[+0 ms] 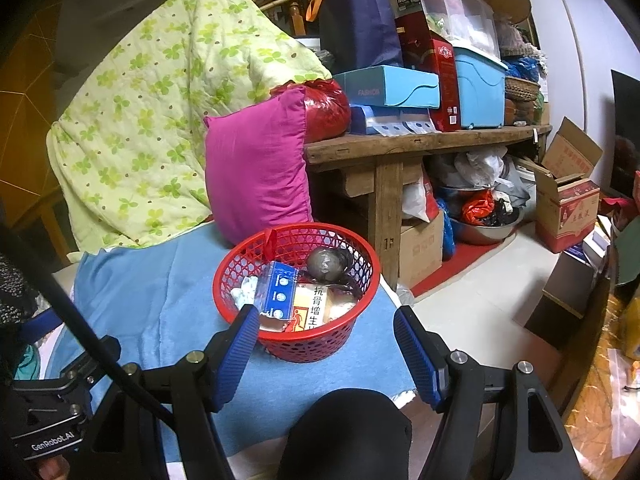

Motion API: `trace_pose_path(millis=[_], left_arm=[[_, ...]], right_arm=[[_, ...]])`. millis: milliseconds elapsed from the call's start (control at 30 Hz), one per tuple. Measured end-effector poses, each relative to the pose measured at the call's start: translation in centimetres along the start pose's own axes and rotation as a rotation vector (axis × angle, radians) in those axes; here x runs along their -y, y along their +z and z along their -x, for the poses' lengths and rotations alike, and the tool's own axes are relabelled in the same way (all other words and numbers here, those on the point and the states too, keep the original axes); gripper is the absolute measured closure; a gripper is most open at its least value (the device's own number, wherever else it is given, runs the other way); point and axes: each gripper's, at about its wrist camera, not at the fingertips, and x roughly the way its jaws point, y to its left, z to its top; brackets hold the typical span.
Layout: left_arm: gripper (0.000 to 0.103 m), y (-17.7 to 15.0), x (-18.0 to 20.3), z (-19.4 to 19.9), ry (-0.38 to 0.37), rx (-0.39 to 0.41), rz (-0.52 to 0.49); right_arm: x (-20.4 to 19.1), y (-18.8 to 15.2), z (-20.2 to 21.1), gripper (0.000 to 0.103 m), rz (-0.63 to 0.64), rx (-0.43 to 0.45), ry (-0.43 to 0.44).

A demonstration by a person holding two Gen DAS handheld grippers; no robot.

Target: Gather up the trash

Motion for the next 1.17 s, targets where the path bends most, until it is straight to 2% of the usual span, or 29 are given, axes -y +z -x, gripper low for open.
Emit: trace_pose_path(millis=[600, 933, 1167], left_arm=[[0.005, 0.6, 0.8, -0.7, -0.030, -0.002, -0.029], [0.005, 2.7, 2.0, -4.1, -0.084, 0.000, -0.071], [0.005, 2.3, 1.0, -6.6, -0.100, -0.019, -0.055]], right_arm=[[0.2, 0.2, -0.6, 0.030, 0.004, 0.004, -0.007], [1.6, 1.3, -2.4, 0.030, -0.005, 0.007, -0.059], [0.8, 0.8, -5.0, 0.030, 0.000, -0.043, -0.046]])
